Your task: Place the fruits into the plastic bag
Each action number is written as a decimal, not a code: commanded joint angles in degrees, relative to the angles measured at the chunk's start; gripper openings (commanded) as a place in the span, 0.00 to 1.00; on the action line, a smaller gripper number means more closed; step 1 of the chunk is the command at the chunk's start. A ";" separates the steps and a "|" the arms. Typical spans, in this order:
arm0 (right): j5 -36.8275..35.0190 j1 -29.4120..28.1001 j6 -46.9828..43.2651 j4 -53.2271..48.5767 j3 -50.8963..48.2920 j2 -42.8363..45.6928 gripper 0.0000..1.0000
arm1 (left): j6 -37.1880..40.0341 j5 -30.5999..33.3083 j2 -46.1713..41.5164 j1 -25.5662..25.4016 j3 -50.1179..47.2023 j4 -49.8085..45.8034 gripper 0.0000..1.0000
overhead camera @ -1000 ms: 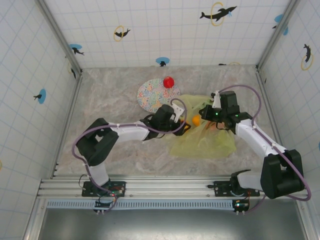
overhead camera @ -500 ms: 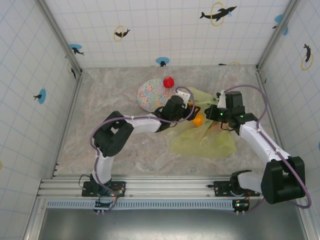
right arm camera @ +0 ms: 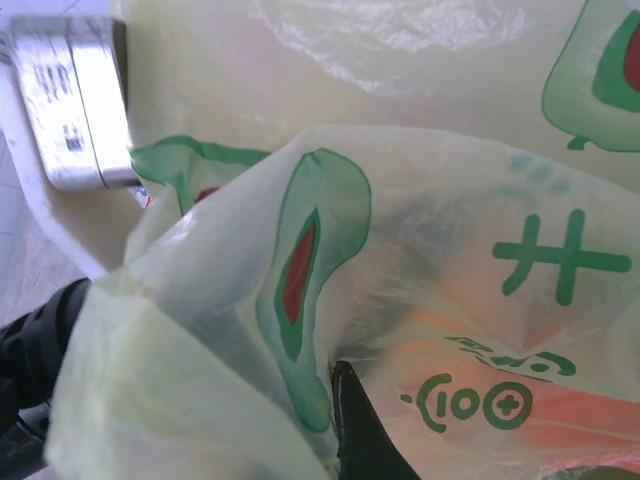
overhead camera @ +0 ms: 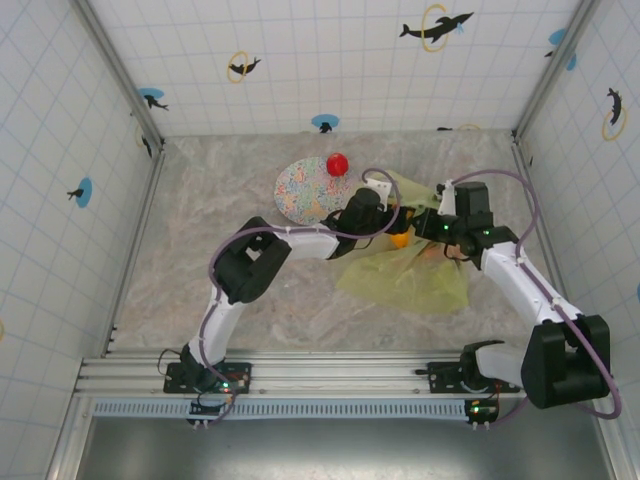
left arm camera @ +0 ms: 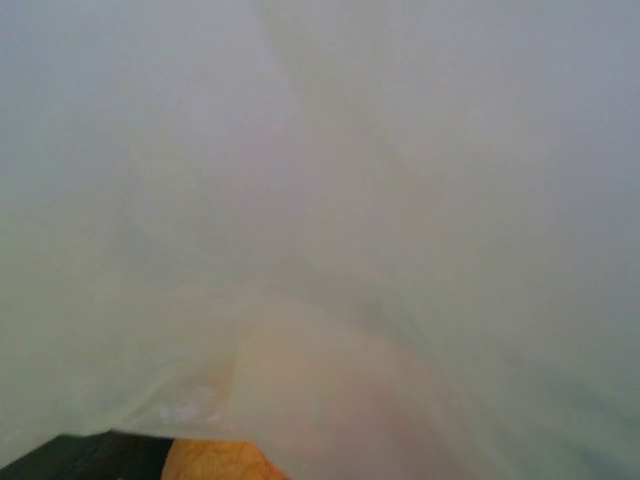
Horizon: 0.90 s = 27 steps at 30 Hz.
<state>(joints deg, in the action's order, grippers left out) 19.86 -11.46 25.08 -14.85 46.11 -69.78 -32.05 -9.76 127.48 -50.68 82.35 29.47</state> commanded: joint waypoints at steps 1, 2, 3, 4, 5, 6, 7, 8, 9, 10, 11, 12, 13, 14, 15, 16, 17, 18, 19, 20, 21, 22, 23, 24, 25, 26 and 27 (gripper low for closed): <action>0.93 0.97 0.06 1.26 -0.31 1.22 0.00 | 0.75 -3.75 -0.18 -0.34 1.24 3.11 0.80; 1.00 1.04 0.06 1.39 -0.49 1.15 0.00 | 1.13 -3.94 -0.59 -0.36 1.03 3.26 0.81; 1.07 1.14 0.06 1.45 -0.50 1.14 0.00 | 1.59 -4.20 -0.95 -0.33 0.89 3.22 0.82; 1.14 1.22 0.06 1.48 -0.58 1.05 0.00 | 1.95 -4.62 -1.24 -0.37 0.89 3.14 0.84; 1.16 1.27 -0.02 1.48 -0.58 1.04 0.00 | 2.23 -5.02 -1.51 -0.39 0.64 3.14 0.85; 1.20 1.36 -0.03 1.44 -0.67 0.96 0.00 | 2.37 -5.34 -1.77 -0.36 0.56 3.14 0.85; 1.31 1.56 -0.11 1.49 -0.76 0.88 0.00 | 2.43 -5.81 -2.04 -0.38 0.45 3.35 0.86; 1.35 1.69 -0.12 1.48 -0.82 0.83 0.00 | 2.36 -6.20 -2.27 -0.38 0.28 3.40 0.86; 1.39 1.84 -0.20 1.49 -0.78 0.87 0.00 | 2.35 -6.56 -2.53 -0.32 0.14 3.48 0.87; 1.42 1.97 -0.28 1.40 -0.78 0.90 0.00 | 2.43 -6.97 -2.75 -0.39 0.04 3.43 0.87; 1.42 2.16 -0.34 1.22 -0.78 0.96 0.00 | 2.42 -7.10 -2.98 -0.36 -0.12 3.45 0.87; 1.59 2.43 -0.40 1.06 -0.67 0.96 0.00 | 2.35 -7.20 -3.32 -0.32 -0.30 3.39 0.87; 1.60 2.59 -0.63 0.84 -0.58 1.04 0.00 | 2.40 -7.29 -3.67 -0.28 -0.58 3.23 0.87; 1.68 2.76 -0.67 0.70 -0.52 1.13 0.00 | 2.49 -7.25 -4.12 -0.24 -1.04 3.07 0.87; 1.68 3.07 -0.90 0.49 -0.46 1.24 0.00 | 2.68 -7.29 -4.70 -0.30 -1.59 2.97 0.87; 1.63 3.14 -1.08 0.20 -0.29 1.39 0.00 | 2.87 -7.29 -5.36 -0.21 -2.48 2.74 0.87; 1.68 3.44 -1.28 0.04 -0.23 1.48 0.00 | 3.04 -7.21 -6.14 -0.14 -3.34 2.69 0.87; 1.68 3.76 -1.48 -0.15 -0.25 1.56 0.00 | 3.34 -7.04 -7.00 -0.04 -4.56 2.42 0.87; 1.68 4.08 -1.58 -0.23 -0.23 1.57 0.00 | 3.69 -6.95 -8.09 0.13 -5.96 2.34 0.87; 1.68 4.42 -1.66 -0.20 -0.31 1.56 0.00 | 4.04 -6.90 -9.06 0.29 -7.31 2.41 0.87; 1.63 4.80 -1.63 -0.24 -0.42 1.53 0.00 | 4.49 -6.68 -10.32 0.46 -8.86 2.40 0.86; 1.68 4.99 -1.72 -0.19 -0.51 1.44 0.00 | 4.91 -6.46 -11.54 0.65 -10.68 2.48 0.86; 1.68 5.17 -1.79 -0.21 -0.50 1.33 0.00 | 5.15 -6.41 -12.58 0.87 -11.97 2.43 0.86; 1.68 5.31 -1.82 -0.25 -0.56 1.18 0.00 | 5.50 -6.42 -13.81 1.09 -13.48 2.42 0.86; 1.68 5.54 -1.93 -0.16 -0.37 1.05 0.00 | 5.82 -6.50 -15.00 1.35 -14.95 2.22 0.86; 1.68 5.58 -1.95 -0.23 -0.27 0.96 0.00 | 6.29 -6.57 -16.12 1.53 -16.14 1.94 0.86; 1.68 5.66 -2.03 -0.22 -0.12 0.80 0.00 | 7.03 -6.75 -17.30 1.76 -17.48 1.28 0.85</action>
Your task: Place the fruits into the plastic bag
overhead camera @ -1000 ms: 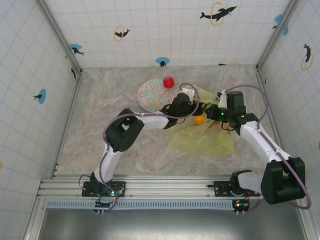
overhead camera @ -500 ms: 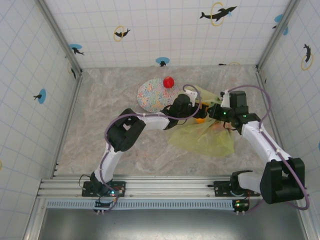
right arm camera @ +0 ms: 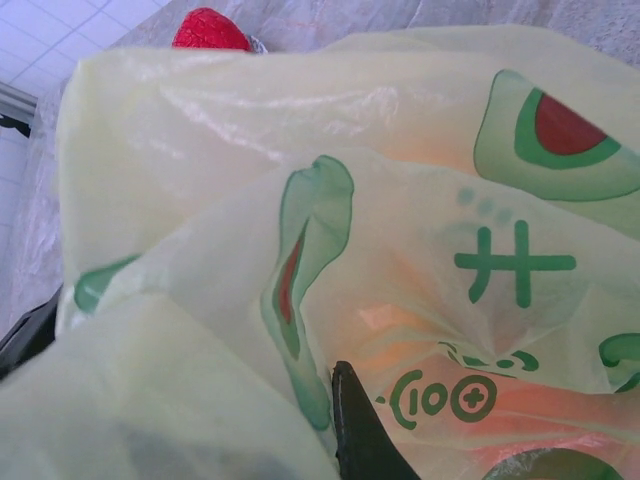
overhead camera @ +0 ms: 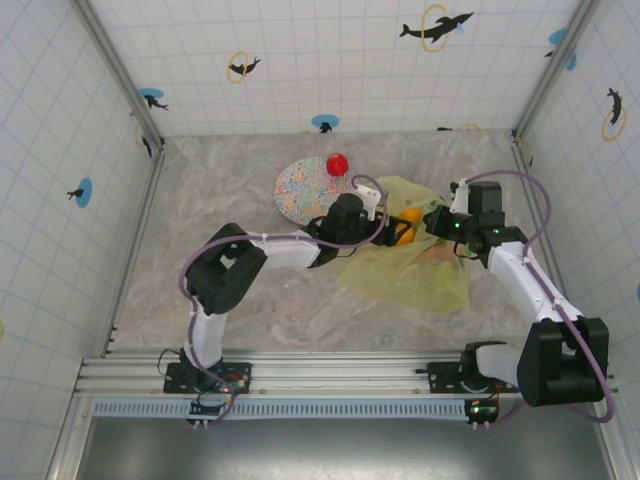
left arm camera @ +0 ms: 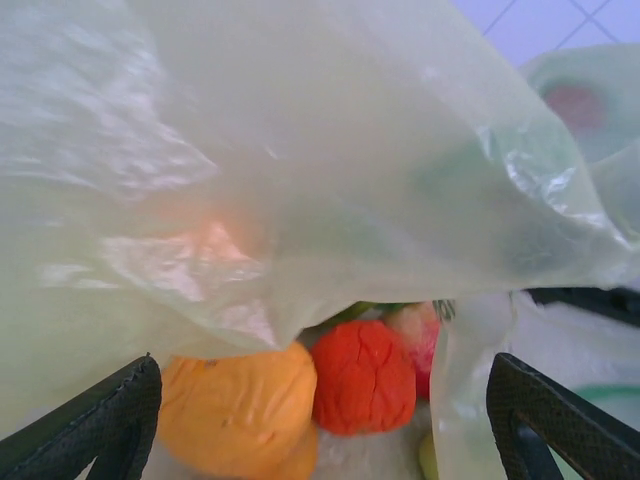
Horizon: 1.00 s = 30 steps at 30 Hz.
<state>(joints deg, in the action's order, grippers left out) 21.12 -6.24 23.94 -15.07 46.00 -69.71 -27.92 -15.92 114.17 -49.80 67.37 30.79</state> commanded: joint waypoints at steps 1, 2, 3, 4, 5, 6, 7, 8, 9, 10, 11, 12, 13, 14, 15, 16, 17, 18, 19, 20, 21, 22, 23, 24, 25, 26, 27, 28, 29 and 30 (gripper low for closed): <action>0.41 0.53 -1.01 -0.12 0.32 0.57 0.00 | 3.71 -0.60 -5.35 0.93 -3.89 -0.64 0.85; 0.41 0.67 -1.16 -0.37 0.53 0.45 0.00 | 4.41 -0.60 -6.49 1.02 -4.97 -1.19 0.85; 0.41 0.79 -1.35 -0.48 0.71 0.39 0.00 | 5.00 -0.49 -7.80 1.13 -6.25 -1.97 0.85; 0.41 0.96 -1.41 -0.49 0.83 0.27 0.00 | 5.46 -0.66 -9.05 1.19 -7.30 -3.08 0.84; 0.41 1.05 -1.37 -0.53 0.92 0.07 0.00 | 5.91 -0.75 -10.13 1.28 -8.18 -3.80 0.84; 0.41 1.12 -1.41 -0.49 0.98 -0.11 0.00 | 6.29 -0.65 -11.46 1.37 -9.19 -4.51 0.84; 0.38 1.15 -1.36 -0.46 1.03 -0.23 0.00 | 6.38 -0.52 -12.64 1.53 -10.25 -5.16 0.84; 2.20 1.15 -1.43 -0.37 1.01 -0.44 0.00 | 6.42 -0.50 -14.04 1.63 -10.94 -5.58 0.84; 2.42 1.14 -1.44 -0.18 0.96 -0.56 0.00 | 6.31 -0.68 -15.43 1.81 -13.43 -5.97 0.84; 2.49 1.09 -1.35 -0.11 0.93 -0.72 0.00 | 6.09 -0.82 -16.75 1.97 -14.83 -6.01 0.84; 2.57 1.14 -1.33 0.10 0.77 -0.77 0.00 | 5.71 -1.35 -18.18 2.22 -16.33 -6.23 0.84; 2.57 1.14 -1.34 0.26 0.64 -0.91 0.00 | 5.00 -1.96 -19.64 2.55 -17.92 -6.13 0.84; 2.59 1.14 -1.23 0.30 0.50 -0.89 0.00 | 4.26 -2.57 -21.04 2.83 -19.31 -5.96 0.84; 2.63 1.14 -1.12 0.55 0.26 -0.96 0.00 | 3.38 -3.53 -22.61 3.23 -21.00 -5.44 0.84; 2.61 1.14 -1.05 0.76 0.06 -0.95 0.00 | 2.59 -4.62 -24.20 3.59 -22.50 -4.83 0.84; 2.68 1.14 -0.94 1.04 -0.08 -0.93 0.00 | 1.99 -5.60 -25.60 3.86 -23.75 -4.33 0.85; 2.75 1.14 -0.78 1.33 -0.35 -0.89 0.00 | 1.25 -6.38 -27.02 4.20 -25.04 -3.96 0.85; 2.72 1.10 -0.65 1.50 -0.46 -0.95 0.00 | 0.90 -7.08 -28.39 4.34 -26.32 -3.58 0.85; 2.71 1.08 -0.61 1.61 -0.47 -0.95 0.00 | 0.62 -8.04 -29.36 4.36 -27.20 -3.22 0.86; 2.83 1.05 -0.50 1.69 -0.47 -1.04 0.00 | 0.30 -8.96 -30.25 4.41 -28.17 -2.91 0.86; 2.84 1.05 -0.56 1.73 -0.47 -1.12 0.00 | -0.04 -10.34 -30.73 4.36 -28.86 -2.70 0.87; 2.78 1.05 -0.52 1.76 -0.47 -1.14 0.00 | -0.33 -11.77 -30.82 4.36 -29.29 -2.45 0.87; 2.75 1.06 -0.50 1.83 -0.40 -1.26 0.00 | -0.68 -13.25 -30.39 4.30 -29.50 -2.29 0.87; 2.72 1.05 -0.52 1.80 -0.33 -1.36 0.00 | -0.62 -14.14 -29.72 4.07 -29.58 -2.35 0.86; 2.74 1.05 -0.54 1.97 -0.23 -1.31 0.00 | -0.23 -14.62 -29.02 3.78 -29.39 -2.60 0.86; 2.73 1.10 -0.43 2.05 -0.13 -1.40 0.00 | 0.53 -14.75 -28.10 3.24 -28.81 -3.39 0.85; 2.75 1.05 -0.35 2.17 -0.03 -1.48 0.00 | 1.58 -14.90 -27.19 2.47 -27.96 -4.31 0.84; 2.75 1.05 -0.35 2.11 0.22 -1.56 0.00 | 2.40 -14.99 -26.45 1.75 -27.05 -5.21 0.82; 2.71 1.05 -0.45 2.00 0.57 -1.73 0.00 | 3.32 -15.16 -25.59 0.81 -25.89 -6.02 0.78; 2.66 1.05 -0.54 1.77 0.96 -1.89 0.00 | 3.80 -15.59 -24.64 -0.04 -25.01 -6.34 0.74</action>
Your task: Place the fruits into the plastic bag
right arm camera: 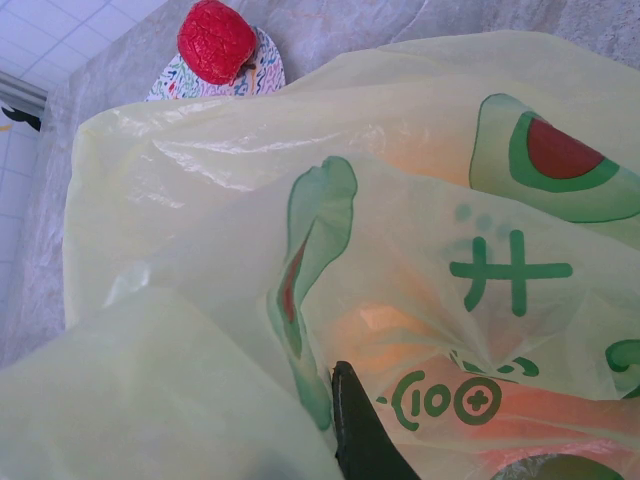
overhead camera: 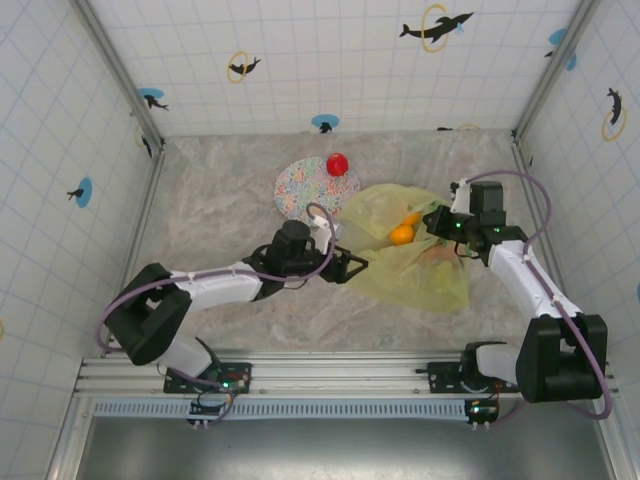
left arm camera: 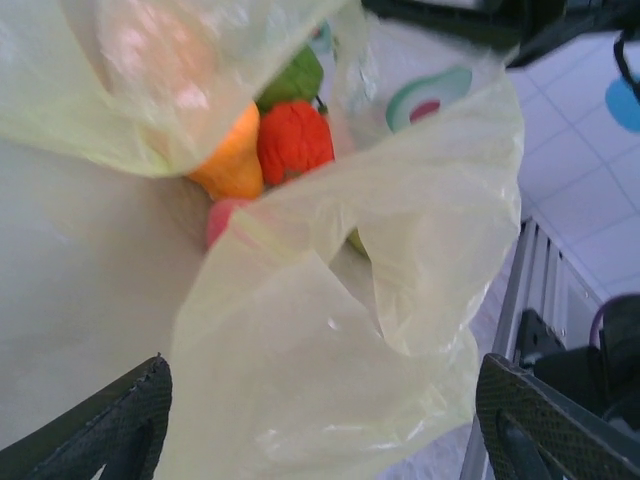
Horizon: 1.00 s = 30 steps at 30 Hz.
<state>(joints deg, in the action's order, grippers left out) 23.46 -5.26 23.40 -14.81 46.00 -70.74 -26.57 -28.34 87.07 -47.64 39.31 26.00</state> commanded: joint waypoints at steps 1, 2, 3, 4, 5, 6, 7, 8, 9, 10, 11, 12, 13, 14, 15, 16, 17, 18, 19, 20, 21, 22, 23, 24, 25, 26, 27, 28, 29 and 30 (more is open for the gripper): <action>0.14 0.07 -0.20 1.28 1.25 -0.97 0.00 | 2.60 -3.50 3.33 -2.93 3.65 -1.50 0.70; 0.03 0.07 -0.46 1.04 1.48 -1.07 0.00 | 2.46 -3.87 4.32 -3.47 4.36 -0.99 0.64; -0.10 0.16 -0.71 0.78 1.74 -1.29 0.00 | 2.32 -4.21 5.32 -4.06 5.26 -0.56 0.56; -0.19 0.39 -0.87 0.55 1.94 -1.45 0.00 | 2.10 -4.63 6.24 -4.48 6.00 -0.07 0.49; -0.15 0.50 -1.02 0.39 2.33 -1.59 0.00 | 2.03 -5.19 7.34 -5.07 7.15 0.52 0.39; -0.06 0.68 -1.23 0.11 2.72 -1.76 0.00 | 1.88 -5.53 8.41 -5.64 8.41 0.80 0.29; -0.04 0.81 -1.34 -0.10 3.06 -1.77 0.00 | 1.91 -5.86 9.39 -6.26 9.54 0.98 0.24; -0.04 1.03 -1.53 -0.25 3.42 -1.84 0.00 | 1.87 -6.35 10.49 -7.07 10.98 1.30 0.21; -0.13 1.29 -1.68 -0.50 3.85 -1.77 0.00 | 1.87 -6.99 11.77 -7.83 12.35 1.57 0.19; -0.09 1.55 -1.76 -0.69 4.17 -1.76 0.00 | 1.88 -7.62 12.92 -8.55 13.63 1.60 0.18; -0.09 1.86 -1.94 -0.99 4.63 -1.77 0.00 | 1.93 -8.50 14.27 -9.31 15.30 1.47 0.18; -0.13 1.98 -1.87 -1.19 4.93 -1.77 0.00 | 2.07 -9.08 15.37 -10.11 16.14 1.05 0.17; -0.06 2.07 -1.87 -1.23 5.09 -1.71 0.00 | 2.36 -9.47 16.06 -10.77 18.14 0.58 0.18; -0.01 2.12 -1.96 -1.28 5.15 -1.61 0.00 | 2.88 -9.64 16.59 -11.25 19.11 -0.05 0.19; 0.07 2.10 -1.98 -1.40 5.01 -1.59 0.00 | 3.17 -9.54 16.65 -11.43 19.55 -0.49 0.22; 0.08 2.09 -2.04 -1.49 4.89 -1.44 0.00 | 3.41 -9.40 16.37 -11.43 19.47 -0.72 0.24; -0.07 2.14 -2.20 -1.70 4.59 -1.31 0.00 | 3.93 -8.89 15.74 -11.46 19.14 -1.05 0.26; -0.22 2.18 -2.51 -1.96 4.29 -1.12 0.00 | 5.11 -7.95 14.87 -11.42 18.82 -2.39 0.31; -0.42 2.25 -2.49 -2.10 4.12 -1.00 0.00 | 6.58 -6.97 13.98 -11.41 18.71 -3.93 0.35; -0.52 2.26 -2.55 -2.11 3.86 -0.83 0.00 | 8.20 -5.61 12.91 -11.34 18.71 -5.77 0.41; -0.45 2.27 -2.49 -2.08 3.50 -0.65 0.00 | 9.68 -4.81 11.68 -11.07 18.57 -7.24 0.47; -0.40 2.27 -2.47 -1.95 3.20 -0.55 0.00 | 10.35 -4.40 10.51 -10.73 18.32 -8.04 0.50; -0.27 2.27 -2.24 -1.72 3.01 -0.45 0.00 | 10.60 -4.17 9.18 -10.13 17.95 -8.46 0.55; -0.12 2.26 -1.99 -1.47 2.75 -0.36 0.00 | 10.63 -4.18 7.76 -9.43 17.36 -8.53 0.58; -0.01 2.22 -1.85 -1.34 2.49 -0.29 0.00 | 10.61 -4.12 6.54 -8.69 17.12 -8.39 0.60; -0.04 2.22 -1.57 -1.12 2.29 -0.20 0.00 | 10.66 -4.02 5.06 -7.84 17.12 -8.10 0.62; 0.08 2.10 -1.47 -1.07 2.10 -0.10 0.00 | 10.64 -3.92 3.60 -6.84 15.23 -7.66 0.64; 0.17 1.96 -1.32 -1.02 2.11 -0.02 0.00 | 10.64 -3.54 2.32 -5.95 14.72 -7.18 0.66; 0.18 1.80 -1.13 -1.06 2.13 0.06 0.00 | 10.35 -2.73 0.99 -4.76 14.20 -6.76 0.67; 0.15 1.55 -1.01 -0.97 2.10 0.22 0.00 | 10.23 -1.18 -0.17 -3.59 13.93 -6.73 0.68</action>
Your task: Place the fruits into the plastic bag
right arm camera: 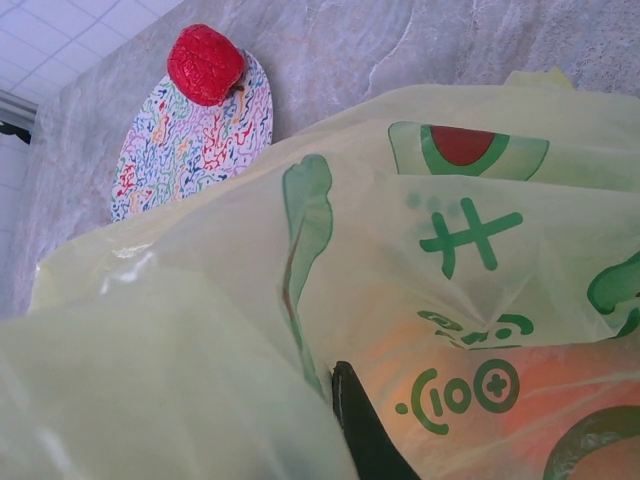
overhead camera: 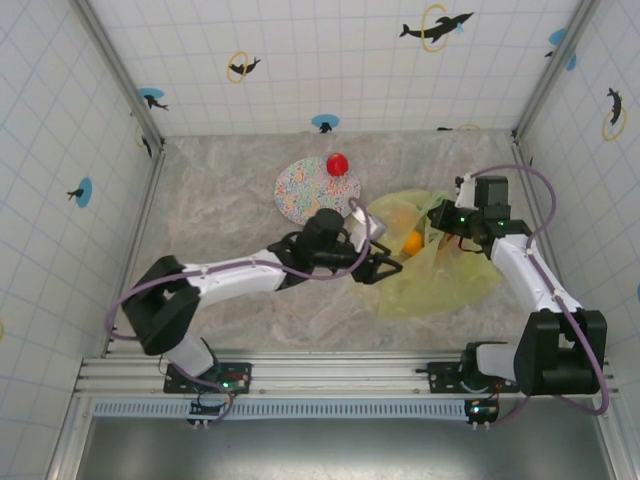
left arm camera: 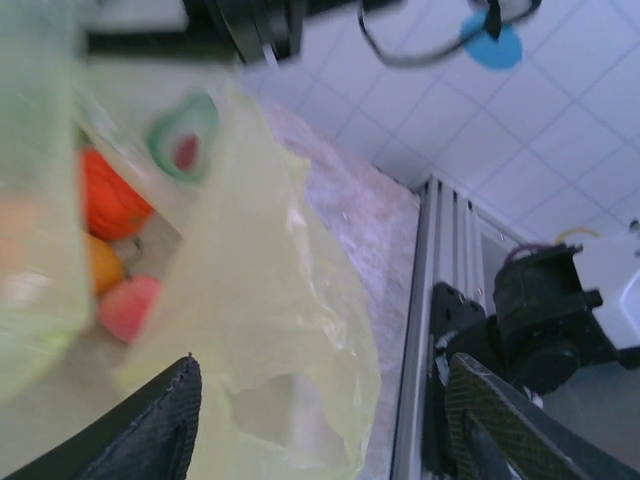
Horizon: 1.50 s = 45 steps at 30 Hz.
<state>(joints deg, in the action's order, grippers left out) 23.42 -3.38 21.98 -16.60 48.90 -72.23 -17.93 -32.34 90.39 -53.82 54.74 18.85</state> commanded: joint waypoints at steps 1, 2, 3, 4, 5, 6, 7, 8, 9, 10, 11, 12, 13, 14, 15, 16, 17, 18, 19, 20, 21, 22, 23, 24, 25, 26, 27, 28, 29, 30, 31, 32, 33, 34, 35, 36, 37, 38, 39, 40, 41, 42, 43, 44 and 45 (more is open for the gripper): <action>0.14 -0.55 0.59 0.99 -0.66 1.89 0.00 | 1.35 4.52 -4.37 3.68 -1.65 0.31 0.69; 0.14 -0.79 0.66 1.07 -0.70 2.12 0.00 | 1.15 6.76 -5.09 5.08 -1.52 -0.11 0.70; 0.05 -0.96 0.74 1.16 -0.57 2.22 0.00 | 0.70 9.40 -5.59 6.56 -1.23 -0.87 0.71; -0.04 -1.10 0.85 1.24 -0.57 2.35 0.00 | 0.12 11.41 -5.81 7.94 -0.96 -1.40 0.71; -0.09 -1.15 0.85 1.29 -0.53 2.29 0.00 | -0.71 13.37 -5.84 9.66 -0.50 -2.08 0.71; -0.07 -1.15 0.80 1.18 -0.51 2.19 0.00 | -1.85 14.97 -5.84 11.46 0.03 -2.63 0.72; 0.01 -1.32 0.79 1.19 -0.41 2.10 0.00 | -2.57 16.22 -5.73 12.89 0.48 -3.03 0.72; 0.11 -1.24 0.90 1.21 -0.43 2.01 0.00 | -3.40 17.96 -5.26 14.48 0.72 -3.55 0.73; 0.29 -1.36 0.96 1.38 -0.31 1.92 0.00 | -3.93 20.08 -4.71 15.87 1.73 -4.63 0.74; 0.40 -1.52 1.05 1.50 -0.30 1.90 0.00 | -4.12 21.57 -3.88 16.95 3.44 -5.57 0.76; 0.49 -1.78 1.29 1.77 -0.23 1.84 0.00 | -4.18 22.71 -2.69 18.09 4.72 -6.62 0.78; 0.53 -2.10 1.38 2.00 -0.10 1.83 0.00 | -4.36 23.02 -1.23 19.35 5.96 -7.50 0.79; 0.65 -2.39 1.42 2.13 0.03 1.67 0.00 | -4.51 22.98 0.14 20.17 7.05 -8.01 0.80; 0.58 -2.79 1.44 2.18 0.21 1.50 0.00 | -4.81 23.01 1.81 21.23 8.23 -8.33 0.81; 0.58 -3.06 1.46 2.14 0.45 1.27 0.01 | -5.00 22.98 3.59 22.08 9.57 -8.83 0.82; 0.65 -3.28 1.42 2.10 0.64 1.09 0.00 | -5.00 23.22 4.94 22.70 10.65 -9.22 0.83; 0.58 -3.54 1.36 2.01 0.83 0.91 0.00 | -4.90 23.63 6.32 23.19 11.73 -9.36 0.84; 0.58 -3.72 1.35 2.10 0.84 0.78 0.00 | -4.84 24.16 8.08 23.61 12.87 -9.45 0.85; 0.63 -3.87 1.37 2.18 0.83 0.69 0.00 | -4.75 24.71 9.42 24.02 13.77 -9.43 0.87; 0.61 -4.07 1.32 2.29 0.83 0.53 0.00 | -4.63 24.88 11.06 24.30 14.81 -8.63 0.88; 0.62 -4.18 1.34 2.34 0.84 0.46 0.00 | -4.40 25.33 12.62 24.60 15.94 -8.68 0.90; 0.67 -4.27 1.38 2.45 0.84 0.29 0.00 | -4.39 25.74 14.55 24.93 17.43 -8.95 0.91; 0.74 -4.38 1.37 2.43 0.84 0.12 0.00 | -4.39 25.81 16.52 25.17 19.11 -9.48 0.92; 0.82 -4.51 1.34 2.47 0.84 -0.02 0.00 | -4.53 25.70 18.18 25.52 20.52 -9.62 0.93; 0.77 -4.62 1.39 2.53 0.82 -0.02 0.00 | -4.88 25.22 20.10 25.76 22.28 -9.94 0.94; 0.76 -4.62 1.39 2.69 0.69 -0.02 0.00 | -5.40 24.73 21.83 26.11 23.98 -10.11 0.95; 0.84 -4.70 1.34 2.73 0.59 -0.09 0.00 | -5.79 24.33 23.63 26.34 25.33 -10.02 0.95; 0.85 -4.67 1.32 2.97 0.42 -0.06 0.00 | -6.38 23.96 25.72 26.55 26.95 -10.20 0.95; 0.84 -4.71 1.38 3.16 0.19 -0.11 0.00 | -6.98 23.59 27.66 26.79 28.51 -10.24 0.95; 0.94 -4.78 1.41 3.28 0.10 -0.19 0.00 | -7.67 22.95 29.31 26.97 30.03 -10.24 0.95; 1.10 -4.79 1.44 3.52 -0.15 -0.28 0.00 | -8.63 21.73 31.38 27.25 31.92 -10.16 0.95; 1.14 -4.77 1.40 3.81 -0.38 -0.37 0.00 | -9.90 20.80 33.55 27.57 33.89 -10.30 0.95; 1.11 -4.79 1.57 3.83 -0.48 -0.50 0.00 | -10.70 19.60 35.28 27.79 35.74 -10.57 0.95; 1.18 -4.80 1.51 3.94 -0.67 -0.59 0.00 | -11.24 18.31 37.23 27.98 37.86 -10.59 0.95; 1.36 -4.81 1.60 4.00 -0.81 -0.63 0.00 | -11.71 17.91 38.99 28.09 39.95 -10.86 0.96; 1.41 -4.88 1.64 4.08 -0.91 -0.64 0.00 | -11.90 17.60 40.47 28.16 41.74 -11.21 0.95; 1.45 -4.88 1.67 4.24 -1.03 -0.57 0.00 | -11.85 17.47 42.26 28.15 43.70 -11.91 0.95; 1.45 -4.84 1.67 4.26 -1.10 -0.51 0.00 | -11.95 17.57 43.60 28.20 46.66 -13.13 0.95; 1.37 -4.88 1.64 4.24 -1.17 -0.42 0.00 | -11.95 17.49 46.68 28.24 49.00 -14.24 0.94; 1.28 -4.81 1.65 4.19 -1.16 -0.31 0.01 | -11.90 17.60 48.79 28.17 51.72 -15.72 0.94; 1.20 -4.76 1.59 4.09 -1.31 -0.22 0.01 | -12.04 17.74 50.61 28.24 54.49 -17.32 0.94; 1.19 -4.69 1.55 4.05 -1.33 -0.16 0.00 | -11.78 17.66 51.89 28.24 56.65 -18.40 0.94; 1.20 -4.71 1.65 4.12 -1.45 -0.03 0.00 | -11.68 17.87 52.93 28.20 58.36 -18.97 0.94; 1.19 -4.62 1.59 4.07 -1.58 -0.06 0.00 | -11.65 18.53 53.83 28.20 59.54 -19.26 0.94; 1.19 -4.62 1.62 4.04 -1.55 0.03 0.00 | -11.57 18.97 54.24 28.23 60.03 -19.16 0.94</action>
<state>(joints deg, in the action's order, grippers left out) 24.12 -7.88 23.40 -14.35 48.62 -72.49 -28.82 -13.45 142.80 -25.82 111.26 3.11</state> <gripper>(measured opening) 0.055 0.940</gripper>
